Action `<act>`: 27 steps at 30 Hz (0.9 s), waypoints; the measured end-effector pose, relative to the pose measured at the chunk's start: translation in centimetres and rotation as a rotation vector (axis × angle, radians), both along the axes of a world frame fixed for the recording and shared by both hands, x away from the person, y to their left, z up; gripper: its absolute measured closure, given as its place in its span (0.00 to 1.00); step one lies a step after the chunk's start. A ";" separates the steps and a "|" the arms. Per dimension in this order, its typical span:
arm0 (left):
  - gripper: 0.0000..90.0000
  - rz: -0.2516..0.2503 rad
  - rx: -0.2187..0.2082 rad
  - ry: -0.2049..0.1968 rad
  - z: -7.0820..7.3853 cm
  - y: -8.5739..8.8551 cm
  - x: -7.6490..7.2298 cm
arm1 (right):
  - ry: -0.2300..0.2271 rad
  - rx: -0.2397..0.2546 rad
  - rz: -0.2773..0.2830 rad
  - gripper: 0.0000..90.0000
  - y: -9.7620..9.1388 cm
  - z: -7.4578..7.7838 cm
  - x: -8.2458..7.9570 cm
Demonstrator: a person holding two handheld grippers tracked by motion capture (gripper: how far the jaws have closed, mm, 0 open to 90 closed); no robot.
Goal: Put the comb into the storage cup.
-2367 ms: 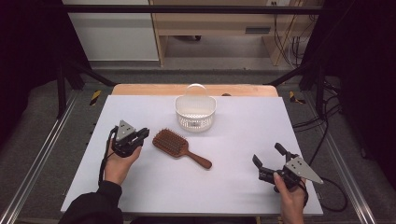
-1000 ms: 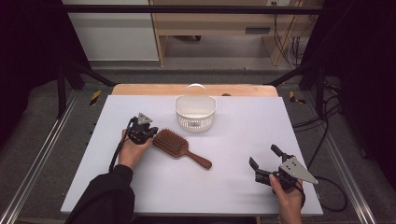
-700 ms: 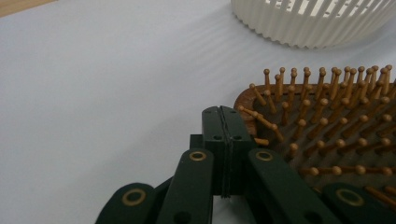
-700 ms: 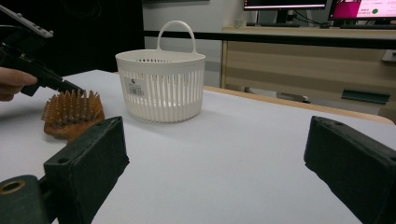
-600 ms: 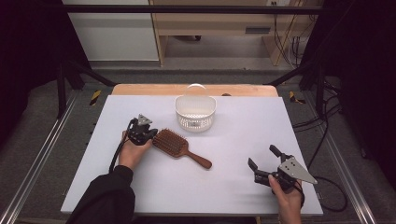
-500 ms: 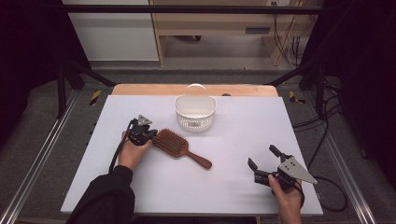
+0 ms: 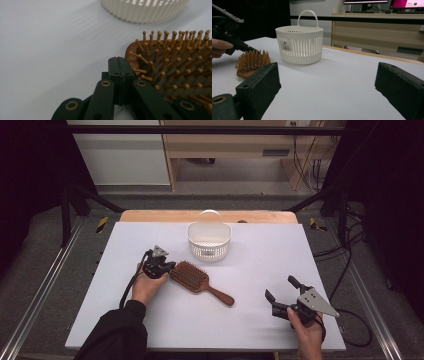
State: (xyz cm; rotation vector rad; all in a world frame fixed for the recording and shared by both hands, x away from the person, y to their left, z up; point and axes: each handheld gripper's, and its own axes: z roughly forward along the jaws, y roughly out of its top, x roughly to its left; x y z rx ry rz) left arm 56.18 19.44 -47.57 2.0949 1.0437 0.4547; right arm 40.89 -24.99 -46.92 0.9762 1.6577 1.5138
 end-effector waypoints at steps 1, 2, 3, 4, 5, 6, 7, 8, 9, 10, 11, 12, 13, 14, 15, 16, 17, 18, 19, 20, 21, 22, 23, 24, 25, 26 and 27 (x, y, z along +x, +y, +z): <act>1.00 -0.008 -0.001 -0.001 0.0 -0.3 -0.1 | 0.001 -0.002 0.001 0.07 0.0 0.0 0.0; 1.00 -0.013 0.001 -0.001 0.0 -0.6 -0.2 | 0.001 -0.001 0.000 0.07 0.0 0.0 0.0; 1.00 -0.019 -0.003 0.003 -0.1 -1.0 -0.4 | 0.001 -0.001 0.000 0.07 0.0 0.0 0.0; 1.00 -0.023 -0.006 0.002 -0.1 -1.3 -0.6 | 0.003 -0.001 0.000 0.07 0.0 0.0 0.0; 1.00 -0.030 -0.008 0.004 -0.1 -1.7 -0.7 | 0.003 -0.002 -0.002 0.07 0.0 0.0 0.0; 1.00 -0.036 -0.009 0.007 -0.2 -2.0 -0.9 | 0.003 0.000 -0.003 0.07 0.0 0.1 0.0; 1.00 -0.041 -0.007 0.009 -0.2 -2.3 -1.0 | 0.003 0.001 -0.003 0.06 0.0 0.1 0.0; 1.00 -0.044 -0.011 0.010 -0.2 -2.6 -1.2 | 0.004 0.003 -0.003 0.06 -0.1 0.1 0.0; 1.00 -0.053 -0.013 0.012 -0.2 -3.0 -1.4 | 0.007 0.004 -0.002 0.06 -0.1 0.1 0.0; 1.00 -0.055 -0.016 0.014 -0.2 -3.3 -1.5 | 0.008 0.004 -0.003 0.06 -0.1 0.1 0.0; 1.00 -0.062 -0.018 0.016 -0.3 -3.6 -1.7 | 0.008 0.004 -0.003 0.06 -0.1 0.1 0.0; 1.00 -0.068 -0.021 0.023 -0.3 -3.9 -1.8 | 0.010 0.004 -0.003 0.06 -0.1 0.1 0.0; 1.00 -0.072 -0.041 0.034 -0.3 -4.3 -2.0 | 0.012 0.003 -0.003 0.06 -0.1 0.1 0.0; 1.00 -0.078 -0.043 0.040 -0.3 -4.5 -2.2 | 0.012 0.004 -0.002 0.06 -0.1 0.1 0.0; 1.00 -0.087 -0.042 0.046 -0.4 -4.9 -2.4 | 0.011 0.005 -0.002 0.06 -0.1 0.1 0.0; 1.00 -0.091 -0.038 0.048 -0.4 -5.2 -2.5 | 0.012 0.006 -0.002 0.06 -0.1 0.1 0.0; 1.00 -0.098 -0.038 0.048 -0.4 -5.5 -2.7 | 0.013 0.006 -0.003 0.06 -0.1 0.1 0.0; 1.00 -0.102 -0.040 0.050 -0.4 -5.7 -2.8 | 0.013 0.007 -0.004 0.06 -0.1 0.1 0.0; 1.00 -0.109 -0.040 0.050 -0.4 -6.0 -3.0 | 0.014 0.008 -0.004 0.06 -0.1 0.1 -0.1; 1.00 -0.114 -0.035 0.049 -0.4 -6.2 -3.1 | 0.015 0.011 -0.005 0.06 -0.2 0.2 -0.1; 1.00 -0.120 -0.027 0.045 -0.4 -6.5 -3.3 | 0.014 0.010 -0.005 0.06 -0.2 0.2 -0.1; 1.00 -0.125 -0.022 0.041 -0.4 -6.7 -3.4 | 0.014 0.010 -0.005 0.06 -0.2 0.2 -0.1; 1.00 -0.132 -0.020 0.040 -0.4 -7.0 -3.6 | 0.015 0.013 -0.005 0.06 -0.2 0.2 -0.1; 1.00 -0.135 -0.025 0.042 -0.4 -7.1 -3.7 | 0.014 0.013 -0.004 0.06 -0.2 0.2 -0.1; 1.00 -0.138 -0.030 0.042 -0.4 -7.3 -3.9 | 0.014 0.012 -0.004 0.06 -0.2 0.2 -0.1; 1.00 -0.145 -0.030 0.043 -0.5 -7.4 -4.0 | 0.014 0.011 -0.004 0.06 -0.2 0.2 -0.1; 1.00 -0.145 -0.030 0.042 -0.5 -7.6 -4.1 | 0.015 0.010 -0.003 0.06 -0.2 0.2 -0.1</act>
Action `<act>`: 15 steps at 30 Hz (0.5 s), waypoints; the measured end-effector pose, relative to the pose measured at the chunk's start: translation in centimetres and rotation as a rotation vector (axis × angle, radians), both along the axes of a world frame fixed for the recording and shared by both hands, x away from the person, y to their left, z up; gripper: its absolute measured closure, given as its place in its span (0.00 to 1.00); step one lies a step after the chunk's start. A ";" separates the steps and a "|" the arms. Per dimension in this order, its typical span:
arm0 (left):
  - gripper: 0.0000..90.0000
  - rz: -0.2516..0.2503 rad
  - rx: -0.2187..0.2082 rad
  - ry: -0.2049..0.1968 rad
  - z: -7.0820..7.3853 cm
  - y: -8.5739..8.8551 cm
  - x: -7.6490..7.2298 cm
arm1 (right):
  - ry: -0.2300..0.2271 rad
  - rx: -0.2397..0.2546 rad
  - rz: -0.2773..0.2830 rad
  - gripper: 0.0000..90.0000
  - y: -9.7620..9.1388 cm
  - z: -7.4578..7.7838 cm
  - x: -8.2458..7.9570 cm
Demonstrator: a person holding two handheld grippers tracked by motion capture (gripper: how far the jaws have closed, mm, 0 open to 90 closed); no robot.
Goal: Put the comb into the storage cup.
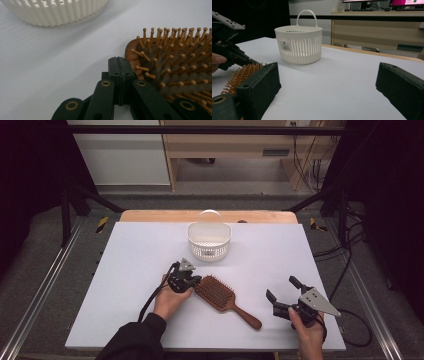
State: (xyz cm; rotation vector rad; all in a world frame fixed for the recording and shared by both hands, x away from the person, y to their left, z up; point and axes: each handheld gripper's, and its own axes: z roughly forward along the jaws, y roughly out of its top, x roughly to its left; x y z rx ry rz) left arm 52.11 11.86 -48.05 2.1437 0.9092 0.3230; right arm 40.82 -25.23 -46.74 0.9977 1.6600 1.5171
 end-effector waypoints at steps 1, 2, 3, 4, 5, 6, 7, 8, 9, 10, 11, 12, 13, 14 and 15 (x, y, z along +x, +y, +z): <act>1.00 -0.005 0.000 -0.001 0.0 -0.2 -0.1 | 0.000 0.000 0.000 0.06 0.0 0.0 0.0; 1.00 -0.008 0.002 -0.004 0.0 -0.4 -0.3 | 0.002 0.000 -0.001 0.06 0.0 0.0 0.0; 1.00 -0.010 0.004 -0.006 0.0 -0.5 -0.4 | 0.004 0.000 -0.001 0.06 0.0 0.0 0.0; 1.00 -0.012 -0.002 -0.003 0.0 -0.7 -0.5 | 0.005 -0.002 -0.001 0.06 0.0 0.1 0.0; 1.00 -0.012 -0.005 0.001 0.0 -0.8 -0.6 | 0.011 -0.005 0.000 0.06 0.0 0.1 0.0; 1.00 -0.013 -0.008 0.002 -0.1 -0.9 -0.8 | 0.015 -0.004 0.001 0.06 0.0 0.1 0.0; 1.00 -0.015 -0.006 0.000 -0.1 -1.0 -0.9 | 0.026 -0.009 0.003 0.05 0.0 0.1 0.0; 1.00 -0.021 -0.006 0.001 -0.1 -1.1 -1.0 | 0.032 -0.011 0.004 0.05 0.1 0.1 0.0; 1.00 -0.023 -0.007 0.001 -0.1 -1.2 -1.1 | 0.034 -0.015 0.005 0.05 0.1 0.1 0.0; 1.00 -0.025 -0.007 0.003 -0.1 -1.3 -1.3 | 0.038 -0.017 0.005 0.05 0.1 0.1 0.0; 1.00 -0.029 -0.009 0.004 -0.1 -1.3 -1.3 | 0.043 -0.019 0.006 0.05 0.1 0.1 0.0; 1.00 -0.032 -0.009 0.003 -0.1 -1.4 -1.3 | 0.046 -0.020 0.006 0.04 0.2 0.2 0.0; 1.00 -0.035 -0.005 0.001 -0.1 -1.4 -1.4 | 0.047 -0.021 0.005 0.04 0.2 0.2 0.0; 1.00 -0.035 -0.005 0.001 -0.1 -1.5 -1.4 | 0.048 -0.020 0.006 0.04 0.2 0.2 0.0; 1.00 -0.035 -0.005 0.001 -0.1 -1.5 -1.4 | 0.048 -0.020 0.005 0.04 0.2 0.2 0.0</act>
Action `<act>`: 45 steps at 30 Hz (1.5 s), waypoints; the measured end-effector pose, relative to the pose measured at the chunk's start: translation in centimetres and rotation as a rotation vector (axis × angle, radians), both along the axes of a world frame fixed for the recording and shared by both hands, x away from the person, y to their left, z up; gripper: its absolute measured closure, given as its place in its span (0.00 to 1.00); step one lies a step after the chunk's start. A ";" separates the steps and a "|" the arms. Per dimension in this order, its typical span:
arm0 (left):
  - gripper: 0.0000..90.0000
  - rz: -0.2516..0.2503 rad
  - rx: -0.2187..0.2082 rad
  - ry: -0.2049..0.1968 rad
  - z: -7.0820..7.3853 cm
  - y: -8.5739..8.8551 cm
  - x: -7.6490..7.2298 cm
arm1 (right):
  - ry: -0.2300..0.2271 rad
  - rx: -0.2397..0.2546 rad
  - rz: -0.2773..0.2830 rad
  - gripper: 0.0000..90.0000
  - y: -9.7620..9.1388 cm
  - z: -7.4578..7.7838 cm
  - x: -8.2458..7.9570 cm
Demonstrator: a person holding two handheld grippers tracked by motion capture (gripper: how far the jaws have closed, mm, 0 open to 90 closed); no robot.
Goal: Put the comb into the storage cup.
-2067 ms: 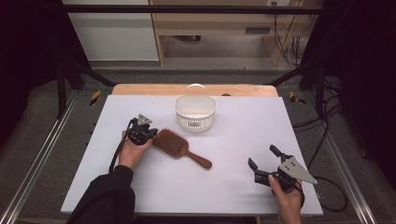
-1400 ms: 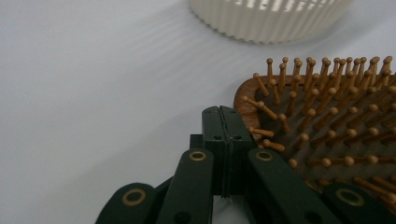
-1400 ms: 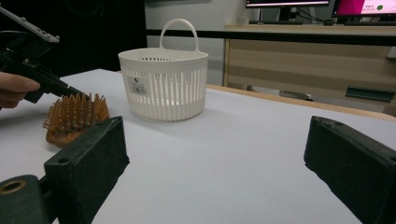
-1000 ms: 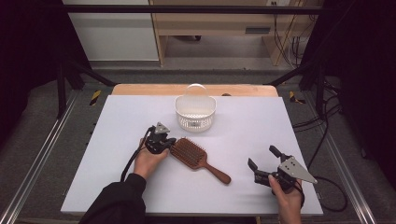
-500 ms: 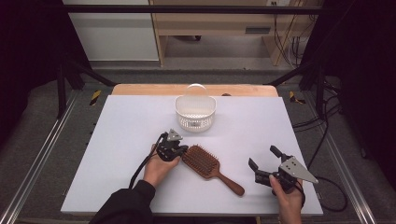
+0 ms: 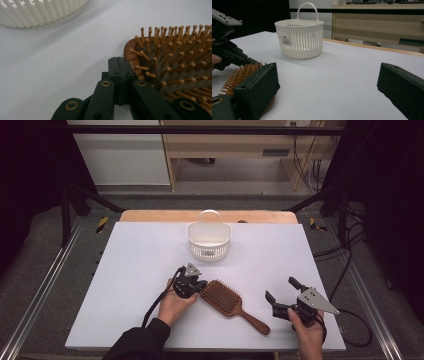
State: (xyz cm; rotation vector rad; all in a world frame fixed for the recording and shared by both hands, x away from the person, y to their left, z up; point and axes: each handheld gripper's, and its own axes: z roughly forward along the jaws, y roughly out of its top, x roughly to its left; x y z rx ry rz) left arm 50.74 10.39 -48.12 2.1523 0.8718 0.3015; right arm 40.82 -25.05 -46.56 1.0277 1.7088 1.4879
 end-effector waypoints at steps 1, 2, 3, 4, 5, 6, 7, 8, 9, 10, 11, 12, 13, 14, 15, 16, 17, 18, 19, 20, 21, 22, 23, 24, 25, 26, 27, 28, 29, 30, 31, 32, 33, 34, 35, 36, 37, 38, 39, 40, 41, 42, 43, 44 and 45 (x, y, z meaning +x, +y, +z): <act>1.00 0.001 -0.001 0.000 0.0 0.0 0.0 | 0.001 0.000 -0.001 0.04 0.0 0.0 0.0; 1.00 0.002 -0.004 0.001 0.0 0.0 0.0 | 0.002 0.000 -0.001 0.04 0.0 0.0 0.0; 1.00 0.003 -0.008 0.002 -0.1 0.0 0.0 | 0.003 -0.001 -0.002 0.04 0.0 0.0 0.0; 1.00 0.004 -0.011 0.000 -0.1 0.0 0.0 | 0.004 -0.001 -0.003 0.04 0.0 0.0 0.0; 1.00 0.009 -0.016 -0.008 -0.1 0.1 0.0 | 0.007 -0.001 -0.002 0.04 0.0 0.0 0.0; 1.00 0.017 -0.014 -0.024 0.0 0.1 -0.1 | 0.011 -0.002 0.000 0.04 0.0 0.0 0.0; 1.00 0.023 -0.012 -0.041 0.1 0.2 -0.2 | 0.015 -0.002 0.002 0.04 0.0 0.0 0.0; 1.00 0.031 -0.015 -0.060 0.3 0.4 -0.4 | 0.021 -0.001 0.005 0.04 0.0 0.1 0.0; 1.00 0.041 -0.025 -0.080 0.5 0.6 -0.5 | 0.027 -0.001 0.007 0.03 0.0 0.1 0.0; 1.00 0.051 -0.035 -0.100 0.7 0.9 -0.8 | 0.027 -0.005 0.006 0.03 0.0 0.1 0.0; 1.00 0.061 -0.043 -0.124 1.1 1.3 -1.1 | 0.029 -0.002 0.006 0.03 0.1 0.0 0.0; 1.00 0.071 -0.047 -0.149 1.3 1.8 -1.5 | 0.031 -0.002 0.005 0.03 0.1 0.0 0.0; 1.00 0.077 -0.053 -0.164 1.4 2.1 -1.8 | 0.030 -0.004 0.002 0.03 0.2 0.0 0.0; 1.00 0.085 -0.065 -0.177 1.5 2.6 -2.2 | 0.032 -0.006 0.004 0.04 0.2 0.0 0.1; 1.00 0.092 -0.075 -0.194 1.6 3.2 -2.6 | 0.034 -0.012 -0.004 0.04 0.2 0.0 0.1; 1.00 0.098 -0.079 -0.212 1.8 3.8 -3.0 | 0.035 -0.018 -0.014 0.03 0.1 0.0 0.1; 1.00 0.109 -0.092 -0.228 1.9 4.6 -3.7 | 0.036 -0.020 -0.016 0.03 0.1 -0.1 0.2; 1.00 0.115 -0.103 -0.237 2.0 5.1 -4.1 | 0.034 -0.016 -0.029 0.04 0.1 -0.1 0.2; 1.00 0.126 -0.113 -0.251 2.1 5.8 -4.7 | 0.029 -0.012 -0.037 0.04 0.1 -0.1 0.1; 1.00 0.141 -0.117 -0.271 2.1 6.6 -5.3 | 0.025 -0.009 -0.045 0.04 0.1 -0.1 0.1; 1.00 0.156 -0.121 -0.292 2.1 7.4 -6.0 | 0.019 -0.013 -0.065 0.05 0.2 0.0 0.1; 1.00 0.177 -0.119 -0.311 2.0 8.2 -6.6 | 0.019 -0.013 -0.065 0.05 0.2 0.0 0.1; 1.00 0.197 -0.116 -0.326 1.9 9.1 -7.2 | 0.020 -0.014 -0.064 0.07 0.3 0.1 0.0; 0.99 0.208 -0.117 -0.331 1.8 9.7 -7.5 | 0.019 -0.025 -0.051 0.10 0.4 0.1 0.0; 0.99 0.232 -0.133 -0.338 1.8 10.6 -7.8 | 0.021 -0.037 -0.044 0.10 0.5 0.2 0.0; 0.97 0.243 -0.145 -0.339 1.9 11.2 -7.9 | 0.029 -0.056 -0.033 0.10 0.8 0.4 0.0; 0.95 0.256 -0.156 -0.344 1.9 11.8 -8.1 | 0.035 -0.065 -0.024 0.12 1.0 0.6 -0.1; 0.92 0.281 -0.172 -0.362 2.0 12.5 -8.2 | 0.045 -0.078 -0.016 0.13 1.3 0.8 -0.2; 0.87 0.298 -0.179 -0.376 2.0 12.8 -8.3 | 0.061 -0.102 -0.007 0.13 1.6 1.1 -0.4; 0.83 0.318 -0.176 -0.395 2.0 13.2 -8.3 | 0.074 -0.116 -0.002 0.13 1.8 1.3 -0.6; 0.76 0.335 -0.162 -0.412 2.0 13.5 -8.3 | 0.089 -0.130 0.004 0.13 2.1 1.7 -0.8; 0.69 0.348 -0.144 -0.430 1.9 13.7 -8.2 | 0.106 -0.138 0.017 0.13 2.4 2.2 -1.1; 0.57 0.363 -0.129 -0.441 1.9 13.9 -8.2 | 0.153 -0.166 0.042 0.13 2.8 3.1 -1.4; 0.57 0.378 -0.123 -0.445 1.9 14.1 -8.2 | 0.153 -0.166 0.042 0.13 2.8 3.1 -1.4; 0.52 0.392 -0.126 -0.443 1.9 14.3 -8.2 | 0.166 -0.179 0.051 0.12 3.0 3.5 -1.5; 0.46 0.408 -0.132 -0.446 1.9 14.5 -8.2 | 0.184 -0.194 0.063 0.11 3.2 3.8 -1.5; 0.42 0.421 -0.128 -0.455 2.0 14.7 -8.4 | 0.200 -0.211 0.076 0.09 3.4 4.0 -1.5; 0.38 0.428 -0.128 -0.462 2.0 14.9 -8.5 | 0.209 -0.234 0.085 0.09 3.6 4.3 -1.4; 0.35 0.435 -0.132 -0.466 2.0 15.2 -8.7 | 0.210 -0.248 0.090 0.09 3.7 4.4 -1.4; 0.30 0.438 -0.134 -0.466 1.9 15.4 -8.9 | 0.214 -0.268 0.101 0.09 3.9 4.6 -1.4; 0.27 0.443 -0.129 -0.460 1.8 15.6 -9.0 | 0.219 -0.280 0.111 0.09 4.0 4.7 -1.4; 0.23 0.447 -0.122 -0.448 1.6 15.8 -9.1 | 0.227 -0.293 0.120 0.08 4.1 4.8 -1.4; 0.18 0.446 -0.119 -0.425 1.4 16.0 -9.2 | 0.234 -0.300 0.128 0.08 4.2 4.8 -1.3; 0.14 0.448 -0.116 -0.409 1.3 16.1 -9.2 | 0.245 -0.302 0.135 0.08 4.3 4.8 -1.3; 0.12 0.451 -0.120 -0.402 1.2 16.4 -9.4 | 0.251 -0.303 0.139 0.08 4.3 4.8 -1.2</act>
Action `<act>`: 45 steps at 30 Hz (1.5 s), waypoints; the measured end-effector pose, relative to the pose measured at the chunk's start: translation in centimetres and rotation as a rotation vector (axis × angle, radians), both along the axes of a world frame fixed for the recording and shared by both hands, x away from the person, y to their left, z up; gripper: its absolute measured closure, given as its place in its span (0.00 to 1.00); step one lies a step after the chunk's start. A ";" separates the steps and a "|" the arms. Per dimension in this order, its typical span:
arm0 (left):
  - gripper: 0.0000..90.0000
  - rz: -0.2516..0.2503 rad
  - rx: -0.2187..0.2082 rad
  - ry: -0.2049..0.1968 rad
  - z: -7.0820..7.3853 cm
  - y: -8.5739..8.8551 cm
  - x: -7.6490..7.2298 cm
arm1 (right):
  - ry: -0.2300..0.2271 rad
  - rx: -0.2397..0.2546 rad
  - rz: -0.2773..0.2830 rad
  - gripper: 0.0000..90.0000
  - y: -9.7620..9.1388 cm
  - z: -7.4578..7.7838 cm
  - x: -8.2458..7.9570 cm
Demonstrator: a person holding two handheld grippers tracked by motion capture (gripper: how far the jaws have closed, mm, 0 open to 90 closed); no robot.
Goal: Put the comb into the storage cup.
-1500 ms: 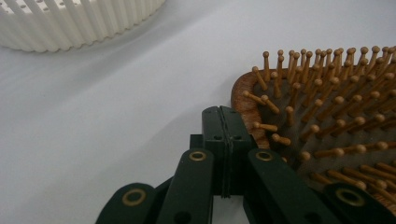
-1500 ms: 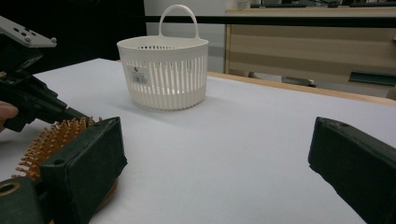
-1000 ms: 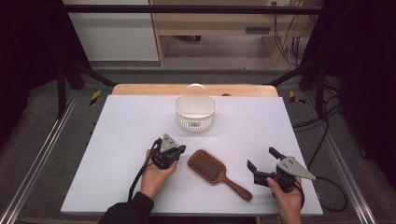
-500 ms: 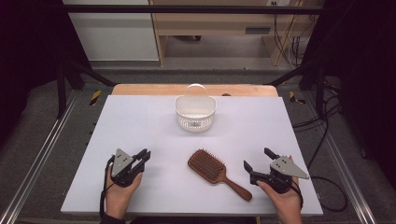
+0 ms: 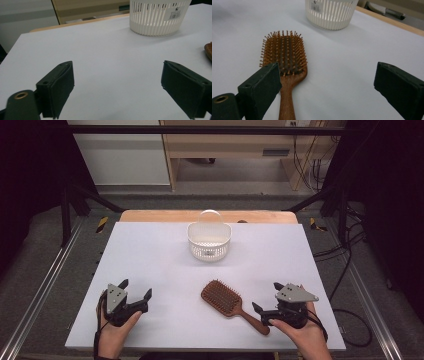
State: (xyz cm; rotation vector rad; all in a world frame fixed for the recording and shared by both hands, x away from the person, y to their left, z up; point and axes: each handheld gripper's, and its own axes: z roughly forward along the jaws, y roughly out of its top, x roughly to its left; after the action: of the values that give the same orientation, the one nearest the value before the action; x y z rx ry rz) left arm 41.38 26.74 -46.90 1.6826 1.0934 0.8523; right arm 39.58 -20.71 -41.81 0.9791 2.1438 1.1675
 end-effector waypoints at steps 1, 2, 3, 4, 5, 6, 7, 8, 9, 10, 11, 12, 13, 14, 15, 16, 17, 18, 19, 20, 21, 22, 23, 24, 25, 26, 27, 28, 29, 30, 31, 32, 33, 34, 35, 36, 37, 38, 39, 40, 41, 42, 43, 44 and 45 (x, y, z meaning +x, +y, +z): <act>0.11 0.001 -0.007 -0.001 0.0 0.2 -0.1 | 0.011 -0.008 0.006 0.08 0.1 -0.1 0.1; 0.10 0.004 -0.015 -0.002 0.0 0.4 -0.2 | 0.019 -0.015 0.011 0.08 0.1 -0.3 0.2; 0.09 0.010 -0.021 -0.001 0.0 0.6 -0.3 | 0.031 -0.022 0.012 0.08 0.1 -0.4 0.2; 0.08 0.017 -0.032 0.000 0.0 0.9 -0.4 | 0.046 -0.027 0.008 0.08 0.1 -0.5 0.3; 0.08 0.018 -0.037 0.002 0.0 1.0 -0.4 | 0.068 -0.028 0.001 0.07 0.1 -0.6 0.4; 0.08 0.021 -0.043 0.004 -0.1 1.1 -0.4 | 0.078 -0.030 0.001 0.07 0.1 -0.7 0.5; 0.08 0.025 -0.048 0.004 -0.1 1.2 -0.3 | 0.092 -0.031 0.001 0.07 0.1 -0.7 0.5; 0.08 0.027 -0.057 0.006 -0.1 1.2 -0.3 | 0.105 -0.034 0.006 0.07 0.1 -0.8 0.5; 0.08 0.025 -0.068 0.008 -0.2 1.3 -0.3 | 0.113 -0.037 0.005 0.08 0.1 -0.8 0.6; 0.08 0.025 -0.071 0.010 -0.2 1.3 -0.2 | 0.121 -0.035 0.009 0.08 0.2 -0.8 0.6; 0.07 0.026 -0.067 0.010 -0.3 1.3 -0.2 | 0.132 -0.037 0.020 0.08 0.2 -0.8 0.6; 0.07 0.026 -0.064 0.010 -0.3 1.3 -0.2 | 0.145 -0.039 0.028 0.08 0.3 -0.9 0.6; 0.07 0.024 -0.065 0.013 -0.3 1.3 -0.2 | 0.159 -0.046 0.037 0.07 0.5 -0.9 0.6; 0.07 0.022 -0.063 0.016 -0.3 1.3 -0.2 | 0.171 -0.058 0.046 0.07 0.6 -1.0 0.6; 0.07 0.022 -0.060 0.018 -0.4 1.3 -0.2 | 0.181 -0.070 0.051 0.07 0.8 -1.0 0.6; 0.07 0.022 -0.057 0.020 -0.4 1.4 -0.2 | 0.191 -0.078 0.054 0.07 0.9 -1.1 0.7; 0.07 0.023 -0.060 0.022 -0.4 1.4 -0.2 | 0.199 -0.090 0.059 0.07 1.1 -1.2 0.7; 0.07 0.022 -0.061 0.023 -0.4 1.4 -0.2 | 0.204 -0.100 0.063 0.07 1.2 -1.3 0.8; 0.07 0.020 -0.061 0.023 -0.4 1.4 -0.1 | 0.212 -0.107 0.069 0.07 1.5 -1.3 0.8; 0.06 0.018 -0.060 0.023 -0.5 1.4 -0.1 | 0.220 -0.116 0.076 0.07 1.7 -1.4 0.8; 0.06 0.015 -0.059 0.025 -0.5 1.3 -0.1 | 0.223 -0.128 0.080 0.07 1.9 -1.5 0.9; 0.06 0.011 -0.059 0.029 -0.5 1.3 -0.1 | 0.230 -0.135 0.088 0.07 2.2 -1.5 0.9; 0.06 0.007 -0.057 0.039 -0.6 1.2 -0.1 | 0.232 -0.145 0.094 0.07 2.4 -1.6 0.9; 0.06 0.003 -0.053 0.043 -0.6 1.2 0.0 | 0.228 -0.165 0.097 0.07 2.6 -1.6 0.9; 0.06 -0.001 -0.052 0.046 -0.6 1.1 0.0 | 0.223 -0.184 0.099 0.08 2.8 -1.7 1.0; 0.06 -0.005 -0.052 0.046 -0.6 1.1 0.0 | 0.227 -0.195 0.101 0.08 3.1 -1.9 1.0; 0.06 -0.008 -0.048 0.045 -0.6 1.0 0.0 | 0.237 -0.196 0.108 0.08 3.3 -2.0 1.0; 0.06 -0.010 -0.043 0.046 -0.6 1.0 0.0 | 0.244 -0.197 0.113 0.08 3.5 -2.1 1.1; 0.06 -0.013 -0.042 0.045 -0.6 0.9 0.0 | 0.248 -0.201 0.120 0.08 3.7 -2.2 1.2; 0.06 -0.013 -0.041 0.043 -0.6 0.9 0.0 | 0.255 -0.203 0.122 0.08 3.9 -2.3 1.2; 0.06 -0.014 -0.038 0.042 -0.6 0.8 0.0 | 0.261 -0.212 0.128 0.08 4.1 -2.4 1.3; 0.06 -0.016 -0.033 0.043 -0.6 0.8 0.0 | 0.269 -0.214 0.137 0.08 4.3 -2.5 1.3; 0.06 -0.016 -0.032 0.044 -0.6 0.8 0.0 | 0.277 -0.219 0.141 0.08 4.5 -2.6 1.4; 0.06 -0.017 -0.031 0.047 -0.6 0.8 0.0 | 0.277 -0.224 0.147 0.08 4.6 -2.7 1.5; 0.06 -0.018 -0.029 0.050 -0.6 0.8 0.0 | 0.285 -0.233 0.150 0.08 4.8 -2.8 1.6; 0.06 -0.018 -0.028 0.051 -0.7 0.7 0.0 | 0.288 -0.238 0.150 0.08 4.9 -2.9 1.6; 0.06 -0.022 -0.025 0.053 -0.7 0.7 0.0 | 0.296 -0.245 0.152 0.08 5.1 -3.0 1.7; 0.06 -0.022 -0.020 0.052 -0.7 0.6 0.0 | 0.303 -0.253 0.156 0.08 5.2 -3.2 1.9; 0.06 -0.022 -0.015 0.050 -0.7 0.6 0.0 | 0.309 -0.255 0.157 0.08 5.3 -3.3 2.0; 0.06 -0.021 -0.012 0.047 -0.6 0.6 0.0 | 0.312 -0.259 0.161 0.08 5.4 -3.4 2.0; 0.06 -0.021 -0.013 0.046 -0.6 0.6 0.0 | 0.317 -0.260 0.164 0.08 5.6 -3.4 2.1; 0.06 -0.021 -0.014 0.047 -0.6 0.6 0.0 | 0.319 -0.259 0.163 0.09 5.7 -3.5 2.1; 0.06 -0.021 -0.015 0.048 -0.6 0.6 0.0 | 0.323 -0.265 0.170 0.09 5.8 -3.5 2.2; 0.06 -0.022 -0.016 0.050 -0.7 0.6 0.0 | 0.327 -0.267 0.175 0.08 5.9 -3.5 2.3; 0.06 -0.023 -0.014 0.050 -0.7 0.6 0.0 | 0.330 -0.271 0.177 0.08 6.1 -3.6 2.3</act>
State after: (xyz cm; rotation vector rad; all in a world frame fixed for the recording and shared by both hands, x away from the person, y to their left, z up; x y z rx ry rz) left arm 41.39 27.30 -47.57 1.7094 1.1089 0.7900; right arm 41.92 -14.64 -45.38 0.9238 2.6133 0.8007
